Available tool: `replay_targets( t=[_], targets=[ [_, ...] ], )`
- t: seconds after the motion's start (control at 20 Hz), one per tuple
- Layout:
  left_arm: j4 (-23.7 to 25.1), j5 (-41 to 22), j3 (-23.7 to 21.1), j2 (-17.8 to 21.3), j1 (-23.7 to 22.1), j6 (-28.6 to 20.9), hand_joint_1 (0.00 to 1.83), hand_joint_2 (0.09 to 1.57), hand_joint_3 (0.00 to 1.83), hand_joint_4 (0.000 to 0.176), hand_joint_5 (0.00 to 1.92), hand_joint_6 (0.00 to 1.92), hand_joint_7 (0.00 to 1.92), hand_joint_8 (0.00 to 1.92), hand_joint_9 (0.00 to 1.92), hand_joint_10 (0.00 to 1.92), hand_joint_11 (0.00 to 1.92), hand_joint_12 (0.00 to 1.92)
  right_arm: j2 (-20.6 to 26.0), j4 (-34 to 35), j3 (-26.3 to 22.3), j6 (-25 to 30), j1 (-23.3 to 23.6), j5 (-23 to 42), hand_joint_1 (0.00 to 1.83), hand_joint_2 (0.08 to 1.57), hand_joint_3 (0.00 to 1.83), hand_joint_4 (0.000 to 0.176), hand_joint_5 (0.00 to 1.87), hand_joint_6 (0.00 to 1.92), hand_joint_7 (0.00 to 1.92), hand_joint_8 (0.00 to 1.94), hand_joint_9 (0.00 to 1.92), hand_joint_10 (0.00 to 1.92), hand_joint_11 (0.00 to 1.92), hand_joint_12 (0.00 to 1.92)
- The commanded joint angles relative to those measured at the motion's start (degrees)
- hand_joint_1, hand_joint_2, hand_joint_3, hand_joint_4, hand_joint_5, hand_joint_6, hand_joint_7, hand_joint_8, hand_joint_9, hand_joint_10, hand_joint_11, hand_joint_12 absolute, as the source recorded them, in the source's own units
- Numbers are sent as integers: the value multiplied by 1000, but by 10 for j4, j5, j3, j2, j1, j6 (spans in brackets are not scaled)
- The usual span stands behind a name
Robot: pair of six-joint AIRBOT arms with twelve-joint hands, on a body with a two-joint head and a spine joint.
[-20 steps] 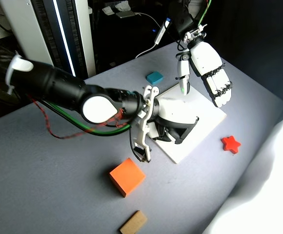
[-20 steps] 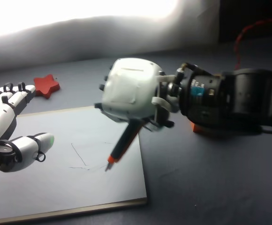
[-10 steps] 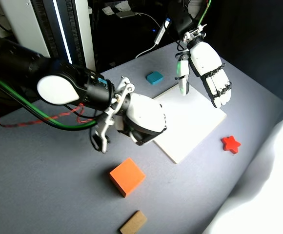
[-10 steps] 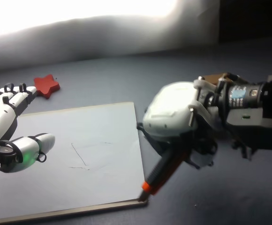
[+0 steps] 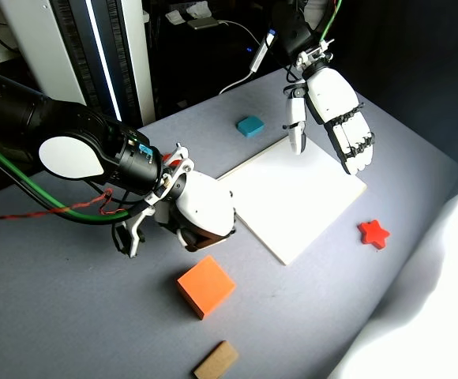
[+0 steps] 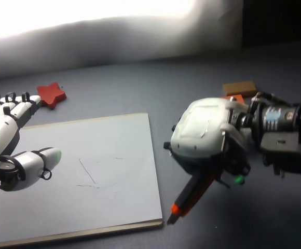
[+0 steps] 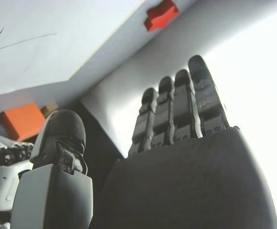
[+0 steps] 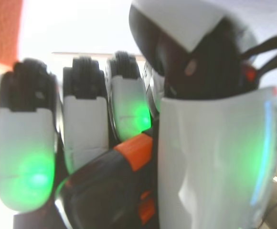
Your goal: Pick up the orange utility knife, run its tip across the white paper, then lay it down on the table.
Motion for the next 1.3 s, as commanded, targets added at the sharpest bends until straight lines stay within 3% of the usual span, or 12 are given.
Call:
replay_targets(
  t=[0.0, 0.05, 0.1, 0.25, 0.5, 0.55, 0.65, 0.75, 0.85, 0.95, 1.2, 1.25],
  targets=[
    [28, -56, 1, 3, -1, 0, 241, 1338, 1, 13, 25, 1, 47, 2, 30, 0, 0, 305, 2, -8, 1, 0, -1, 63, 1450, 994, 999, 176, 1529, 1921, 1773, 1941, 1921, 1921, 1921, 1921],
    [28, -56, 2, 3, -1, 0, 249, 1337, 0, 15, 26, 1, 49, 2, 26, 1, 0, 267, 2, -18, 1, 0, -4, 67, 1427, 973, 1010, 176, 1476, 1921, 1682, 1941, 1845, 1921, 1852, 1921],
    [28, -56, 2, 3, -1, 0, 236, 1337, 0, 18, 23, 0, 52, 2, 28, 2, 0, 273, 2, -21, 1, 0, -7, 71, 1092, 770, 1294, 0, 969, 1921, 1581, 1941, 1744, 1921, 1746, 1921],
    [28, -56, 3, 3, -1, 0, 211, 1345, 3, 18, 10, 0, 33, 0, 20, 1, 0, 261, 2, -29, 1, 0, -11, 82, 1196, 615, 1468, 0, 866, 1792, 1042, 1941, 1368, 1921, 1466, 1921],
    [28, -56, 4, 3, -1, 0, 239, 1338, 1, 16, 20, 1, 48, 1, 29, 6, 0, 268, 4, -46, 0, 0, -5, 93, 1003, 1129, 655, 14, 472, 1876, 554, 1941, 497, 1921, 603, 1921],
    [28, -56, 4, 3, -1, 0, 238, 1337, 0, 15, 17, 0, 47, 1, 30, 6, 0, 270, 5, -47, 0, 0, -4, 93, 952, 1323, 310, 21, 388, 1912, 471, 1876, 327, 1921, 402, 1921],
    [28, -56, 5, 3, -1, 0, 234, 1333, 0, 16, 25, 2, 44, 1, 34, 5, 0, 324, 10, -49, -2, 0, 0, 93, 877, 1125, 377, 0, 26, 1525, 117, 1518, 66, 1839, 20, 1921],
    [28, -56, 5, 3, -1, 0, 237, 1336, 0, 13, 37, 4, 65, 5, 46, 7, 0, 316, 16, -51, -7, 0, 2, 93, 710, 995, 496, 0, 0, 951, 14, 1019, 2, 1304, 0, 1846],
    [28, -56, 5, 3, -1, 0, 244, 1335, 0, 11, 42, 5, 54, 0, 41, 4, 0, 304, 24, -51, -16, 1, 5, 88, 562, 965, 398, 0, 0, 392, 0, 455, 0, 544, 0, 1079],
    [28, -56, 4, 3, -1, 0, 247, 1329, 0, 15, 43, 2, 56, 0, 43, 3, 0, 344, 38, -51, -31, 6, 8, 82, 489, 1000, 265, 0, 0, 190, 31, 210, 0, 261, 0, 86],
    [28, -56, 4, 3, -1, 0, 231, 1331, 1, 14, 57, 7, 86, 4, 54, 4, 0, 355, 84, -46, -72, 26, 16, 67, 22, 1104, 95, 0, 1, 0, 55, 70, 0, 137, 0, 0],
    [28, -56, 4, 3, -1, 0, 233, 1330, 0, 9, 88, 14, 126, 12, 98, 17, 0, 500, 95, -34, -81, 26, 18, 59, 4, 1133, 55, 0, 61, 59, 138, 87, 0, 312, 0, 16]
  ],
)
